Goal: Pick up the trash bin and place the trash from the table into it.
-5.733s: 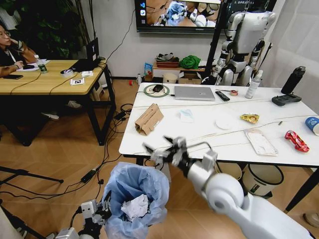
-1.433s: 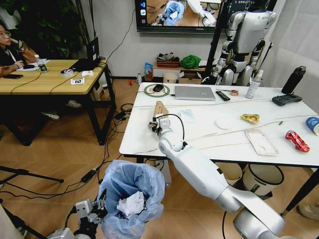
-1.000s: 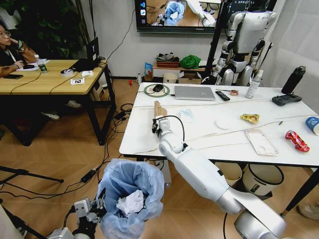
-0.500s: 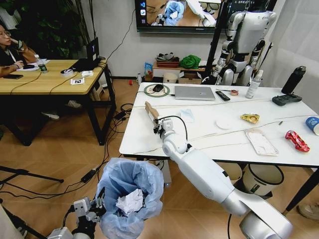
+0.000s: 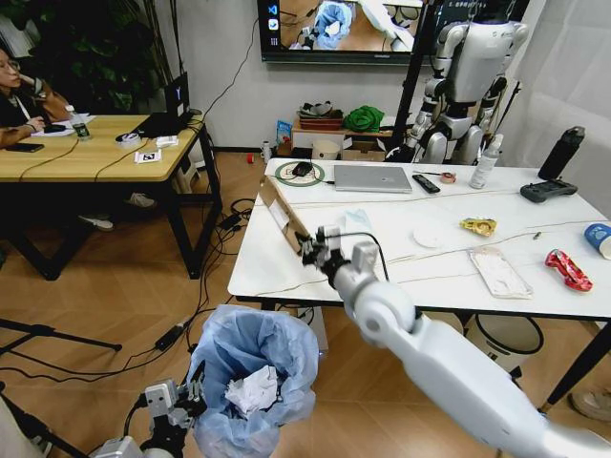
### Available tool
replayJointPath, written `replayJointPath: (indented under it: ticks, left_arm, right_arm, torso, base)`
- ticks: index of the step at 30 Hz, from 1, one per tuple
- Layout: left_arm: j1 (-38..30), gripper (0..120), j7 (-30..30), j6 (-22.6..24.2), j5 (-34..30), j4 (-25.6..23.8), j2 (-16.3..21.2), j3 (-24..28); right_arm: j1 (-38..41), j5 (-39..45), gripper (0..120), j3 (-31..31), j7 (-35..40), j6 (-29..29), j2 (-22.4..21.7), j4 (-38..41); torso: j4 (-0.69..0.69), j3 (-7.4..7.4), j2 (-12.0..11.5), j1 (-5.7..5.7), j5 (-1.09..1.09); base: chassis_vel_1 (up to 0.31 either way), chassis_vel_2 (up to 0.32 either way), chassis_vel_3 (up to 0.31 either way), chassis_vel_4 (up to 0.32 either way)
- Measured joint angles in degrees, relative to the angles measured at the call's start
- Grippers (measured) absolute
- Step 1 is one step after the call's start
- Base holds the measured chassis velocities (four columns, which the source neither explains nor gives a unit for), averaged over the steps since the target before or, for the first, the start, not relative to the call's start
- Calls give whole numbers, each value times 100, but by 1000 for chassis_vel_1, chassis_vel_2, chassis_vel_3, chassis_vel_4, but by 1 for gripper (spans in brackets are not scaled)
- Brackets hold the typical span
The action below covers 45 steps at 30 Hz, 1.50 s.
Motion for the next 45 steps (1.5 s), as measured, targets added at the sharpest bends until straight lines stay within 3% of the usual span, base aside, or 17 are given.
replayJointPath:
  ticks: [3,9,22,45]
  left_arm:
    - [19,0,-1,1,-9,-22,-18,-63]
    - [30,0,-1,1,-52,-82,-41,-219]
    - [-31,0,-21,26,-129,-141,-91,-351]
    - [8,0,-29,36,-134,-223,-178,-411]
  right_arm:
    - [-280,28,0,-384,-252,224,-286,615]
    - [-572,-131,0,-879,-650,490,-571,1017]
    - [-1279,-602,0,-937,-1179,737,-963,1162]
    - [-1573,-1111,0,-919,-1252,761,-921,1137]
  torso:
    - [1,0,0,0,0]
    - [0,0,0,-1,-1]
    - [1,0,0,0,0]
    - [1,1,0,0,-1]
  base:
    - [0,0,0,0]
    - [0,0,0,0]
    - [0,0,0,0]
    - [0,0,0,0]
